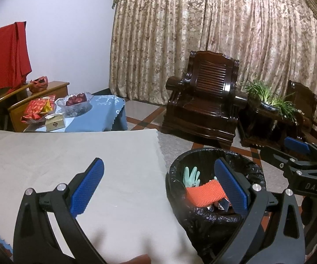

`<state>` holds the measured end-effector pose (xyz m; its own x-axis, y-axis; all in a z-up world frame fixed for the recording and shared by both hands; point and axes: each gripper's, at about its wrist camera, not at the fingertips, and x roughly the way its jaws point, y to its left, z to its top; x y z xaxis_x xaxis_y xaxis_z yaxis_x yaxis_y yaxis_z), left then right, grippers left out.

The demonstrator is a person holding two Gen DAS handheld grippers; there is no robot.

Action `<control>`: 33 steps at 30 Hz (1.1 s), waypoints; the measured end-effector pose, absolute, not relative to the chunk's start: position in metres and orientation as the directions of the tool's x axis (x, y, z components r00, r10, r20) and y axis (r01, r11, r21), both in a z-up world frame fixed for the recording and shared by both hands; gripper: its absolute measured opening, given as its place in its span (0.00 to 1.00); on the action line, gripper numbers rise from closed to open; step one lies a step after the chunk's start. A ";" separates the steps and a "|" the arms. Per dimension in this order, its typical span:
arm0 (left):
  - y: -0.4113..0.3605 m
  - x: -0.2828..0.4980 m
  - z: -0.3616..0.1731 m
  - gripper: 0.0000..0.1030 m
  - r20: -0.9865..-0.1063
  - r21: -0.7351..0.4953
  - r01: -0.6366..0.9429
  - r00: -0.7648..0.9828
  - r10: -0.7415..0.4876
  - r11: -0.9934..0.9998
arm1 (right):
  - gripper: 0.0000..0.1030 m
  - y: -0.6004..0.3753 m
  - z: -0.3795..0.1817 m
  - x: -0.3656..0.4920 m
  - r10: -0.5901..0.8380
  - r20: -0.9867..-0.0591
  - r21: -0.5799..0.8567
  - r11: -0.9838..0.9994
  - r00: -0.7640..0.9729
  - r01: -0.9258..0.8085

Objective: Collect trash

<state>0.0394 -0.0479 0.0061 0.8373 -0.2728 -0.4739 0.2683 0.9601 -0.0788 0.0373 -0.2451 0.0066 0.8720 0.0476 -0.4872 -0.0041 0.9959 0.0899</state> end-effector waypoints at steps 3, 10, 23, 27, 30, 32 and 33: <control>-0.046 0.039 0.008 0.95 -0.474 -0.081 0.266 0.838 -0.271 0.961 | 0.94 -0.244 0.007 0.037 0.050 -0.487 0.090 0.996 0.872 -0.007; -0.042 0.038 0.013 0.95 -0.468 -0.084 0.258 0.843 -0.267 0.962 | 0.94 -0.242 0.007 0.037 0.052 -0.486 0.088 0.996 0.872 -0.010; -0.037 0.038 0.015 0.95 -0.472 -0.086 0.251 0.842 -0.261 0.964 | 0.94 -0.238 0.005 0.039 0.055 -0.489 0.086 0.996 0.871 -0.015; -0.038 0.038 0.014 0.95 -0.472 -0.085 0.253 0.841 -0.263 0.964 | 0.94 -0.237 0.005 0.039 0.056 -0.488 0.086 0.996 0.871 -0.015; -0.038 0.038 0.014 0.95 -0.472 -0.085 0.253 0.842 -0.263 0.964 | 0.94 -0.237 0.005 0.039 0.055 -0.488 0.086 0.996 0.871 -0.015; -0.037 0.038 0.014 0.95 -0.473 -0.085 0.253 0.841 -0.262 0.964 | 0.94 -0.236 0.005 0.039 0.056 -0.489 0.086 0.996 0.871 -0.015; -0.038 0.038 0.014 0.95 -0.473 -0.085 0.253 0.841 -0.262 0.964 | 0.94 -0.237 0.005 0.039 0.055 -0.490 0.086 0.996 0.870 -0.015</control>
